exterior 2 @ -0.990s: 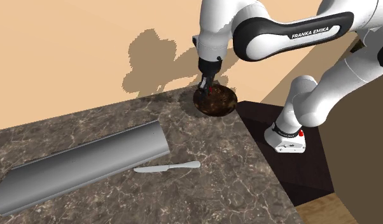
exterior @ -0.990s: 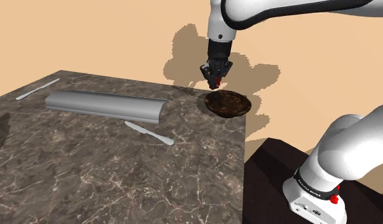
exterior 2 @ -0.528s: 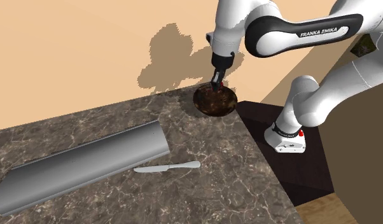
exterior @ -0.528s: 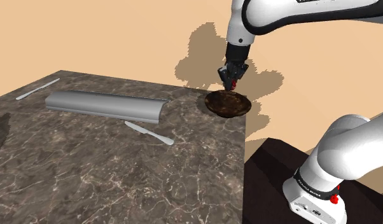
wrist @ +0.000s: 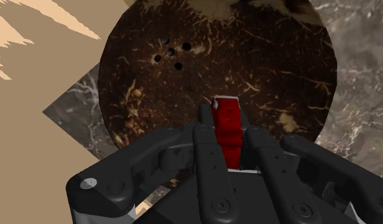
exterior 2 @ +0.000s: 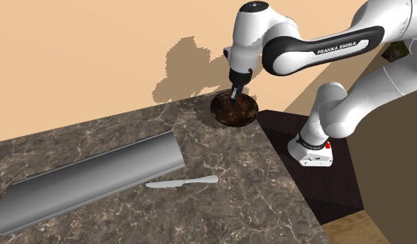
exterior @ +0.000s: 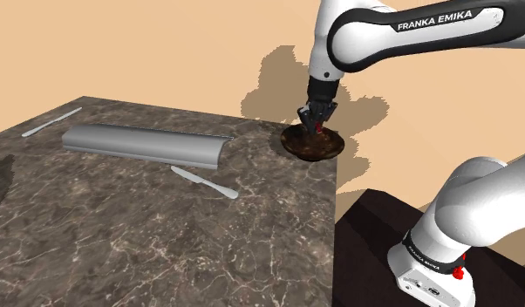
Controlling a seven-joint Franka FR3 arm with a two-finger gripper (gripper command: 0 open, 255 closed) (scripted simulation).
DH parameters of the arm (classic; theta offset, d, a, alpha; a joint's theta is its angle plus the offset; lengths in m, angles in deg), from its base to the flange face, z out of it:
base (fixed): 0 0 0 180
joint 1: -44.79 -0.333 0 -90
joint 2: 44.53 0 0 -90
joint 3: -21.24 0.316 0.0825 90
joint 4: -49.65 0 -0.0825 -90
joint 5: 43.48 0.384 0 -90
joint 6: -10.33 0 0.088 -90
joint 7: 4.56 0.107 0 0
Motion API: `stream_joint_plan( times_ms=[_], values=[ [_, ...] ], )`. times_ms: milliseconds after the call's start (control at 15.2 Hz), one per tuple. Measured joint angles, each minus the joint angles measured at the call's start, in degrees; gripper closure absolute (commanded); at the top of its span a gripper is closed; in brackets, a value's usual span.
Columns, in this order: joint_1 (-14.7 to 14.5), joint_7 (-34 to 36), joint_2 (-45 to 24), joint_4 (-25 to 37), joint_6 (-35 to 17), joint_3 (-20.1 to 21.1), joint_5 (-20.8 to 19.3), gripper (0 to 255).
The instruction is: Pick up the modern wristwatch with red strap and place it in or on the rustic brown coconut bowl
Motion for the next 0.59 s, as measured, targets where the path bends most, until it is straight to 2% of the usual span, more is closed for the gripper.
stream_joint_plan(
  times_ms=[462,528,594],
  values=[
    [-0.1,0.0,0.2,-1.7,-1.5,0.1,0.1,255],
    [-0.1,0.0,0.2,-1.7,-1.5,0.1,0.1,0],
    [-0.1,0.0,0.2,-1.7,-1.5,0.1,0.1,0]
  ],
)
